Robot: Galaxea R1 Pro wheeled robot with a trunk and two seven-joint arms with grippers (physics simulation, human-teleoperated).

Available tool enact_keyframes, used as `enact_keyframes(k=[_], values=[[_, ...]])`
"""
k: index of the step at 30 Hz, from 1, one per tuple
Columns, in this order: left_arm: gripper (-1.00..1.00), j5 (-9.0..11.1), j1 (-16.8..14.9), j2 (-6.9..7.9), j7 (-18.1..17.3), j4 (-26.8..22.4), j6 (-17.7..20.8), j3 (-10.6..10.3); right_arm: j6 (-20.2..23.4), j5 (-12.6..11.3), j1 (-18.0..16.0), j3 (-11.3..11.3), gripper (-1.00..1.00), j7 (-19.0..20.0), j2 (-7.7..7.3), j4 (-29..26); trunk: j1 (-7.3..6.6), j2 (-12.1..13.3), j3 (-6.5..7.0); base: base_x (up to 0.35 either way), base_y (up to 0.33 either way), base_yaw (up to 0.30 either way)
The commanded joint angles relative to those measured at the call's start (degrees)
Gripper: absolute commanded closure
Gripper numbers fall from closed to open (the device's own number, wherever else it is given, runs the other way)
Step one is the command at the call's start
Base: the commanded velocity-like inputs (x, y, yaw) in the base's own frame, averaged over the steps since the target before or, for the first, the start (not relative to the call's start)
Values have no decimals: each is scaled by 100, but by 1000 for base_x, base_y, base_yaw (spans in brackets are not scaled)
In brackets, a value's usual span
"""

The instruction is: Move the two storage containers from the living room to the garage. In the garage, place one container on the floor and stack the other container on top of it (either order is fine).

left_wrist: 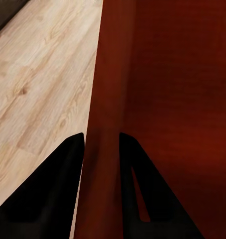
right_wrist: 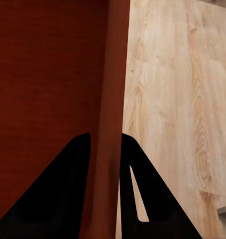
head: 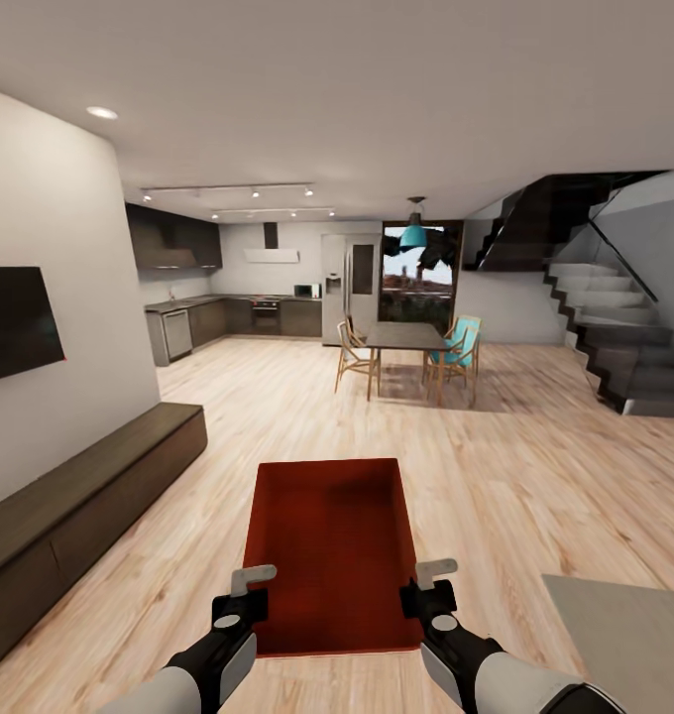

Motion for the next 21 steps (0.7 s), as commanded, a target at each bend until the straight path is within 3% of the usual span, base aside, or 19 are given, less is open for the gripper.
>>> enact_keyframes(k=[1,21], values=[[100,4,3,89,177,6,-31,-22,10,30,-5,-491,100,-9,4,-205,5,-4,-3,321,0,-1],[100,4,3,89,176,3,-31,-23,10,30,-5,-491,100,-9,4,-205,5,-4,-3,321,0,0]])
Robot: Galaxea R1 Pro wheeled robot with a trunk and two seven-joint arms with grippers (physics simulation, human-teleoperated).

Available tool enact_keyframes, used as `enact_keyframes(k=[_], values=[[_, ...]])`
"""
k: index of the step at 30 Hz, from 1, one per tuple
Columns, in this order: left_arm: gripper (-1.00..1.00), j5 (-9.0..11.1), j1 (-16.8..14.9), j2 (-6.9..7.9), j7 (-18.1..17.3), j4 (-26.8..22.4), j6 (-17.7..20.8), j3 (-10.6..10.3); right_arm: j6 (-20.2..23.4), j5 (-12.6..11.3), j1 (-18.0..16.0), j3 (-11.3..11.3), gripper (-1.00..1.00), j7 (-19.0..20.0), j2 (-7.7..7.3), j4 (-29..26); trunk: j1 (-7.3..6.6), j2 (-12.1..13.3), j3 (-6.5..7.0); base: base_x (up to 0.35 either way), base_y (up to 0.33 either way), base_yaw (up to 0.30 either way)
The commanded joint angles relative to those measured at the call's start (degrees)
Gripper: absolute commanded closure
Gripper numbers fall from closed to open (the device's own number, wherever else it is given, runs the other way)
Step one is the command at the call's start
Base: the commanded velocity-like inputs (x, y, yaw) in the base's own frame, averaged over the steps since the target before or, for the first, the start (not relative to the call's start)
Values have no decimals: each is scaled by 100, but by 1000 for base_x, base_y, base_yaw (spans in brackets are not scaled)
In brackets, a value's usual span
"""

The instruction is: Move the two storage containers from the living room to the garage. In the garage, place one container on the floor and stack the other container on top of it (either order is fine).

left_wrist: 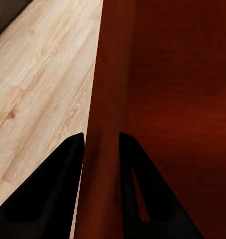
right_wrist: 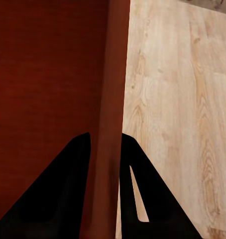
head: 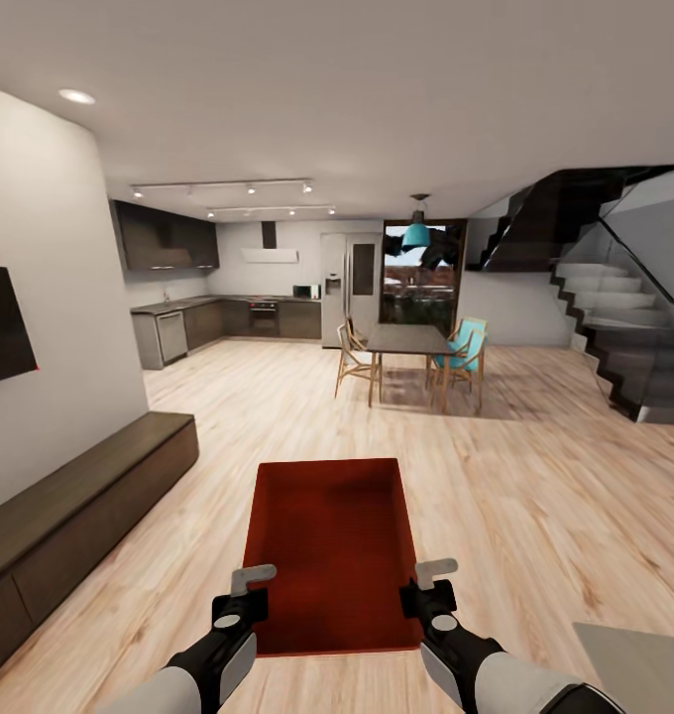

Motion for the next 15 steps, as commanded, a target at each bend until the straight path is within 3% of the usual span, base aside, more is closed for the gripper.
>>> enact_keyframes(k=[1,12,15], values=[[100,3,3,89,177,1,-31,-20,11,31,-5,-492,100,-9,5,-203,5,-4,-3,321,0,0],[100,3,3,89,177,-1,-32,-20,11,31,-5,-492,100,-9,5,-203,5,-4,-3,321,0,-5],[100,3,3,89,177,-1,-32,-20,11,31,-5,-492,100,-9,5,-203,5,-4,-3,321,0,-202]])
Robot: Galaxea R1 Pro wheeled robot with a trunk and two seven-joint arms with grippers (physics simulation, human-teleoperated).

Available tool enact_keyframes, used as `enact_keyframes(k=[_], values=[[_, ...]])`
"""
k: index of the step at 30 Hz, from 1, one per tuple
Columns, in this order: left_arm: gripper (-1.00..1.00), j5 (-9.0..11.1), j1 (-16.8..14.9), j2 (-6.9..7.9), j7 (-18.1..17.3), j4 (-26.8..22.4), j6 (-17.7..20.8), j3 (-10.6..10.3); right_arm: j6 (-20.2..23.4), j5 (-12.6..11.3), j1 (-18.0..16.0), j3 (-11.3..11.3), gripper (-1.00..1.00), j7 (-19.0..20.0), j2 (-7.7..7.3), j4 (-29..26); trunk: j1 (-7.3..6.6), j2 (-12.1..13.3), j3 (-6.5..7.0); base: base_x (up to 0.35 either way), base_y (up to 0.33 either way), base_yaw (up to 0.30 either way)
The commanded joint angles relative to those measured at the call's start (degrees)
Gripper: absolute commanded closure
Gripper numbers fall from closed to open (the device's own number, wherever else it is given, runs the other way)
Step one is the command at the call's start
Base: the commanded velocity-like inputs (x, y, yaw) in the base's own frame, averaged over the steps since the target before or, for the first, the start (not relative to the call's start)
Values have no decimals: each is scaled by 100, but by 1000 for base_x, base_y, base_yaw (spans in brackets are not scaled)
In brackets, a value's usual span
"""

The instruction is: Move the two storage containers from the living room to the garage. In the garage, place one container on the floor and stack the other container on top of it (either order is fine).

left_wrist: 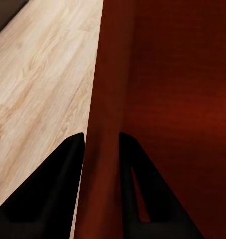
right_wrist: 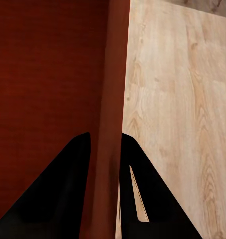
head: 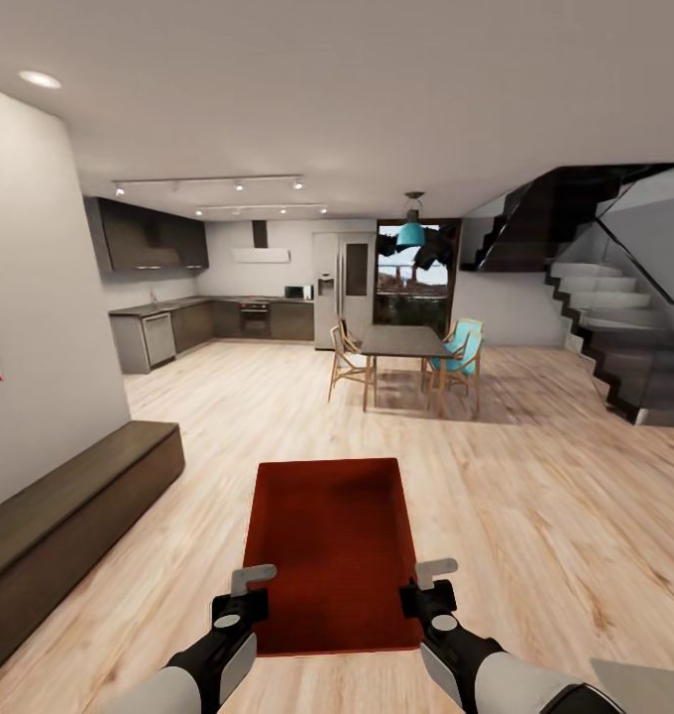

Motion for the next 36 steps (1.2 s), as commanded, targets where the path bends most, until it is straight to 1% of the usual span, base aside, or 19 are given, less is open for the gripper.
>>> enact_keyframes(k=[1,24,36], values=[[100,2,4,89,177,4,-33,-21,15,37,-5,-496,100,-7,6,-199,5,-4,-3,321,0,-242],[100,2,4,89,177,4,-29,-18,15,37,-5,-496,100,-7,6,-199,5,-4,-3,321,0,-273],[100,2,4,89,177,4,-30,-18,15,36,-5,-496,100,-7,6,-199,5,-4,-3,321,0,-30]])
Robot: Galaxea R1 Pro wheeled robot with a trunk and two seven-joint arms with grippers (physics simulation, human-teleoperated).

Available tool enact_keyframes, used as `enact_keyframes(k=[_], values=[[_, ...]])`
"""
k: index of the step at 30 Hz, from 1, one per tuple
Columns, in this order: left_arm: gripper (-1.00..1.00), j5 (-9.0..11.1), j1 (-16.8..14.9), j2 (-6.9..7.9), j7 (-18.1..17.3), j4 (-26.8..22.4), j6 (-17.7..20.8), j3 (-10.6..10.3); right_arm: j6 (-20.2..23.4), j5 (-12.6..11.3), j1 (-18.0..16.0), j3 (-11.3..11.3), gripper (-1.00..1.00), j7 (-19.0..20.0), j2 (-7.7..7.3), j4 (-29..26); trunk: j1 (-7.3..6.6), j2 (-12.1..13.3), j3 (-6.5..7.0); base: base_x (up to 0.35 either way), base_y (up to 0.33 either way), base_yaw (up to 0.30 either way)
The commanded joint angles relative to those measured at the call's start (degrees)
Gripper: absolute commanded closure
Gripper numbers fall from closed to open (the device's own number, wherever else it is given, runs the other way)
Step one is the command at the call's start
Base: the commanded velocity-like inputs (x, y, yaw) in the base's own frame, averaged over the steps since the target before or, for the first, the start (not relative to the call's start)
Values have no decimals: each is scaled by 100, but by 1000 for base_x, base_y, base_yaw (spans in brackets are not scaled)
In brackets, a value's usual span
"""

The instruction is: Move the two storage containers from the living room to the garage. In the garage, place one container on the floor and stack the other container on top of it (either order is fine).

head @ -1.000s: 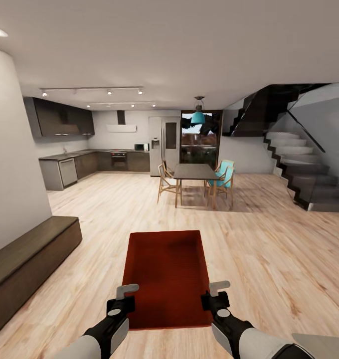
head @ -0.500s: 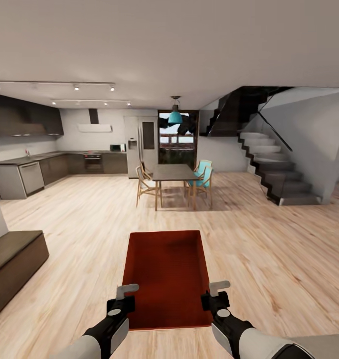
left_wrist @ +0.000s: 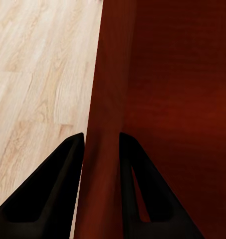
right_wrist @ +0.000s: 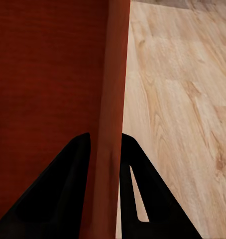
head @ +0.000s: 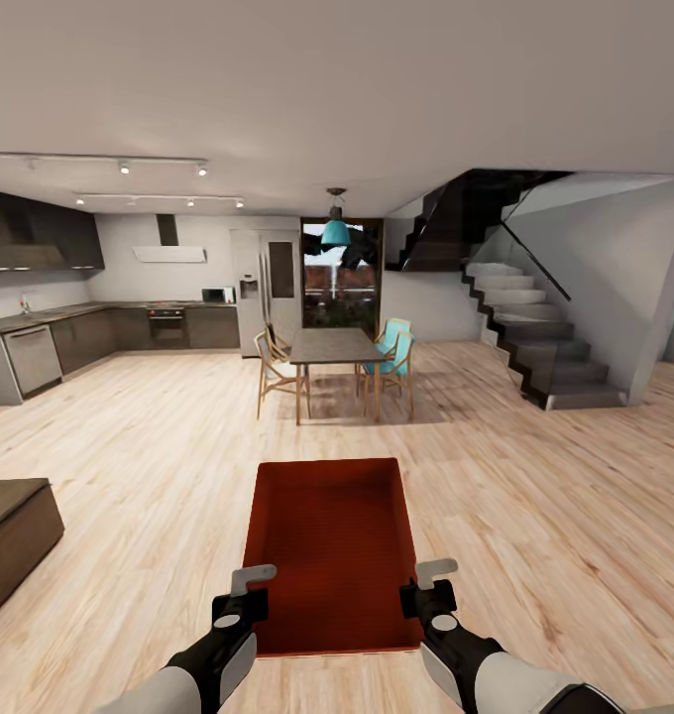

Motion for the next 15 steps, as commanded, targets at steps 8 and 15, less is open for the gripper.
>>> enact_keyframes(k=[8,15], values=[[100,1,3,88,176,5,-31,-17,13,33,-5,-494,100,-8,5,-200,5,-4,-3,321,0,0],[100,1,4,88,176,5,-30,-17,13,35,-5,-494,100,-8,5,-200,5,-4,-3,321,0,0]])
